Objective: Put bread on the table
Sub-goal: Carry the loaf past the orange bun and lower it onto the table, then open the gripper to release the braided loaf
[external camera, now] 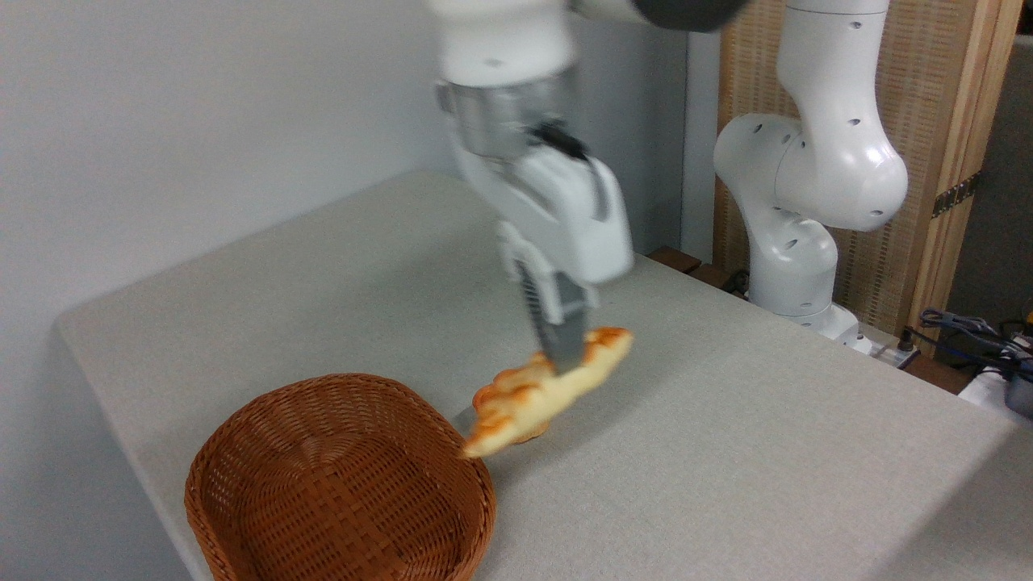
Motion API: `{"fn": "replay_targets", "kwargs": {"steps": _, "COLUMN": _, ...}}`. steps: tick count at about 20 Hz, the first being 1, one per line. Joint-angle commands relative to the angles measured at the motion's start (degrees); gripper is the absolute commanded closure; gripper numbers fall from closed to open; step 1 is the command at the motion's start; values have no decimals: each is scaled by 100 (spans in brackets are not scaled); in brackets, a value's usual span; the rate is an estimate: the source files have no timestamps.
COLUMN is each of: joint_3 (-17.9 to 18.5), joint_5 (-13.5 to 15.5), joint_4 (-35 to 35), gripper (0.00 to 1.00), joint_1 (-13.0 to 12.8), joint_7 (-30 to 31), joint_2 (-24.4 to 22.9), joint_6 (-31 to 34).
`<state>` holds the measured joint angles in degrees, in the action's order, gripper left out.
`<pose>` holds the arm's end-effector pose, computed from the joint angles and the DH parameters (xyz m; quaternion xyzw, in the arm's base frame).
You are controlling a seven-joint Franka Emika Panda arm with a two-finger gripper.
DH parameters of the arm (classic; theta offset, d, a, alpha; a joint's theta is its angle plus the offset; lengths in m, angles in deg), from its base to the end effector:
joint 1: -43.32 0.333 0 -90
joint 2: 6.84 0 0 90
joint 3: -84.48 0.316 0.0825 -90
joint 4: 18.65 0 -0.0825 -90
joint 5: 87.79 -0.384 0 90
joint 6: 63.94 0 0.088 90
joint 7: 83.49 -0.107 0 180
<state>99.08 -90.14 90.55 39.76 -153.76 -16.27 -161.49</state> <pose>0.4955 0.1085 0.5611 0.8666 -0.4986 -0.0164 0.0145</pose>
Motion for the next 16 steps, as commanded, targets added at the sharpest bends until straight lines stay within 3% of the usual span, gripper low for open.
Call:
{"fn": "replay_targets", "kwargs": {"steps": 1, "joint_3": 289, "joint_5": -81, "joint_4": 732, "gripper": 52, "joint_1": -276, "joint_7": -268, "joint_2": -252, "joint_6": -194}}
{"fn": "replay_targets", "kwargs": {"steps": 2, "joint_3": 289, "joint_5": -81, "joint_4": 864, "gripper": 42, "joint_1": -320, "joint_7": -233, "joint_2": -243, "joint_6": -282}}
{"fn": "replay_targets", "kwargs": {"steps": 6, "joint_3": 289, "joint_5": -72, "joint_4": 1375, "gripper": 36, "joint_1": -400, "joint_7": -215, "joint_2": -199, "joint_6": -607}}
{"fn": "replay_targets", "kwargs": {"steps": 9, "joint_3": 298, "joint_5": -72, "joint_4": 1393, "gripper": 4, "joint_1": -400, "joint_7": -224, "joint_2": -173, "joint_6": -625}}
{"fn": "replay_targets", "kwargs": {"steps": 10, "joint_3": 316, "joint_5": -107, "joint_4": 1384, "gripper": 0, "joint_1": -400, "joint_7": -285, "joint_2": -173, "joint_6": -625}}
{"fn": "replay_targets", "kwargs": {"steps": 13, "joint_3": 316, "joint_5": -300, "joint_4": 1349, "gripper": 0, "joint_1": -400, "joint_7": -285, "joint_2": -190, "joint_6": -625}}
{"fn": "replay_targets", "kwargs": {"steps": 16, "joint_3": 316, "joint_5": -258, "joint_4": 930, "gripper": 0, "joint_1": -400, "joint_7": -154, "joint_2": -243, "joint_6": -521}}
